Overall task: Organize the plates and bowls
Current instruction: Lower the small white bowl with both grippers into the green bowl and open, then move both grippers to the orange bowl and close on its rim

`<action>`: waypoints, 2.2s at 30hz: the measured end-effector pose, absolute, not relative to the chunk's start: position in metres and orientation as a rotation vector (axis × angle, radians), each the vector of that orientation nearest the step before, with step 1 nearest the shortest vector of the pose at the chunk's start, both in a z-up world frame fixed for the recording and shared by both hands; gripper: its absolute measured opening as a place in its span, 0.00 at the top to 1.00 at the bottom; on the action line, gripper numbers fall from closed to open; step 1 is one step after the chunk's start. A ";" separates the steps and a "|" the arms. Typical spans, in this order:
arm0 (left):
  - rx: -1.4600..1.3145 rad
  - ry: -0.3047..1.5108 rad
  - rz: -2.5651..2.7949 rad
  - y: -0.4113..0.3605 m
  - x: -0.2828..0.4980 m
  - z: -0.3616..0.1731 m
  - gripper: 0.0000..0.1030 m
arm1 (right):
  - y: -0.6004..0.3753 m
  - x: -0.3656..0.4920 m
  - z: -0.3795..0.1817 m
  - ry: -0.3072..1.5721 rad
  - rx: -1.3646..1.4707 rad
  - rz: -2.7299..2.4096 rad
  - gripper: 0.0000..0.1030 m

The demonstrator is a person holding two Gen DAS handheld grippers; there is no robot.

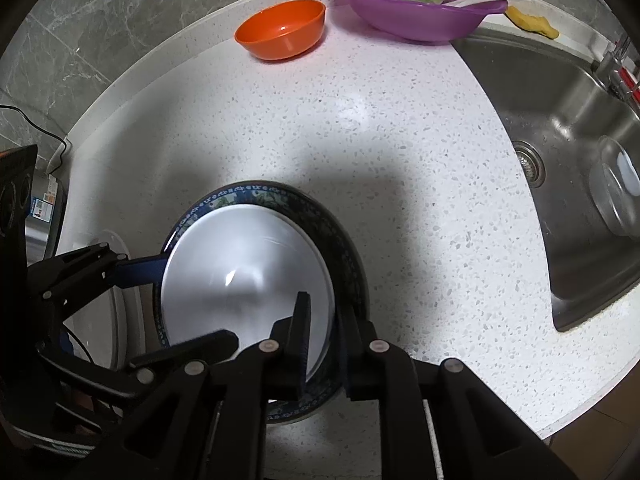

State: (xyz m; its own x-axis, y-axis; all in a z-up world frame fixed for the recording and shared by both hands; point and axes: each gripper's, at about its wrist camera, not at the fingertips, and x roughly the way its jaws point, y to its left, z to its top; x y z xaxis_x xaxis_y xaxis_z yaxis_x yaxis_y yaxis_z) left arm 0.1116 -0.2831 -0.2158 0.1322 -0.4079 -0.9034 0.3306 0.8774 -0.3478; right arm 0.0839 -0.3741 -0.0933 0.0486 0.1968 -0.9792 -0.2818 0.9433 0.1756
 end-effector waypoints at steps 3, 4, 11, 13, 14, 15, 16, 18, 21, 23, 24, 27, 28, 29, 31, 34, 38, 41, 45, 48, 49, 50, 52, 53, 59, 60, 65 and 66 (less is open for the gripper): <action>-0.077 1.328 -0.536 -0.281 0.112 -0.210 0.31 | -0.374 0.084 -0.091 1.475 -0.068 0.367 0.83; -0.080 1.327 -0.537 -0.279 0.112 -0.207 0.31 | -0.375 0.085 -0.088 1.472 -0.063 0.366 0.81; -0.138 1.234 -0.519 -0.230 0.152 -0.169 0.11 | -0.394 0.116 -0.041 1.308 0.073 0.394 0.53; -0.148 1.207 -0.482 -0.208 0.182 -0.161 0.10 | -0.398 0.140 -0.031 1.266 0.114 0.388 0.47; -0.155 1.200 -0.467 -0.199 0.197 -0.159 0.10 | -0.399 0.153 -0.031 1.267 0.141 0.392 0.47; -0.149 1.194 -0.443 -0.190 0.214 -0.156 0.10 | -0.396 0.165 -0.031 1.268 0.157 0.402 0.47; -0.132 1.191 -0.415 -0.184 0.231 -0.154 0.10 | -0.392 0.180 -0.033 1.263 0.170 0.413 0.46; -0.115 1.179 -0.371 -0.174 0.265 -0.152 0.10 | -0.383 0.207 -0.040 1.268 0.179 0.392 0.45; -0.104 1.188 -0.336 -0.163 0.317 -0.161 0.10 | -0.372 0.248 -0.062 1.315 0.251 0.343 0.45; -0.078 1.218 -0.336 -0.164 0.345 -0.177 0.10 | -0.363 0.270 -0.075 1.344 0.304 0.313 0.45; -0.072 1.239 -0.333 -0.166 0.353 -0.184 0.11 | -0.357 0.279 -0.081 1.347 0.329 0.312 0.45; -0.103 1.287 -0.348 -0.162 0.378 -0.209 0.13 | -0.339 0.297 -0.094 1.349 0.350 0.292 0.45; -0.112 1.296 -0.353 -0.159 0.384 -0.218 0.15 | -0.332 0.302 -0.101 1.352 0.345 0.295 0.45; -0.121 1.302 -0.358 -0.155 0.389 -0.223 0.25 | -0.327 0.305 -0.107 1.361 0.341 0.293 0.45; -0.123 1.319 -0.364 -0.154 0.396 -0.234 0.31 | -0.321 0.313 -0.122 1.380 0.345 0.271 0.46; -0.114 1.330 -0.381 -0.154 0.402 -0.243 0.32 | -0.319 0.318 -0.140 1.391 0.384 0.226 0.48; -0.107 1.340 -0.414 -0.152 0.411 -0.252 0.44 | -0.314 0.321 -0.151 1.379 0.403 0.207 0.52; -0.107 1.356 -0.427 -0.155 0.417 -0.257 0.59 | -0.308 0.322 -0.157 1.381 0.394 0.201 0.57; -0.103 1.367 -0.437 -0.160 0.426 -0.265 0.74 | -0.306 0.322 -0.164 1.387 0.402 0.186 0.67; -0.086 1.363 -0.447 -0.168 0.427 -0.266 0.86 | -0.301 0.322 -0.168 1.397 0.391 0.185 0.81; -0.070 1.362 -0.444 -0.173 0.427 -0.267 0.87 | -0.300 0.321 -0.169 1.402 0.385 0.190 0.84; -0.052 1.358 -0.438 -0.175 0.427 -0.266 0.88 | -0.298 0.320 -0.169 1.396 0.383 0.196 0.84; -0.037 1.355 -0.427 -0.177 0.426 -0.266 0.89 | -0.294 0.320 -0.169 1.391 0.365 0.199 0.84; -0.037 1.355 -0.422 -0.177 0.425 -0.265 0.89 | -0.293 0.320 -0.169 1.389 0.362 0.200 0.84; -0.051 1.368 -0.400 -0.182 0.419 -0.265 0.91 | -0.292 0.322 -0.161 1.383 0.344 0.214 0.85; -0.051 1.368 -0.398 -0.182 0.417 -0.264 0.91 | -0.292 0.321 -0.159 1.382 0.344 0.215 0.85; -0.053 1.359 -0.391 -0.187 0.397 -0.246 0.91 | -0.297 0.311 -0.141 1.371 0.336 0.238 0.86; -0.050 1.354 -0.389 -0.188 0.393 -0.241 0.91 | -0.299 0.309 -0.136 1.369 0.332 0.244 0.86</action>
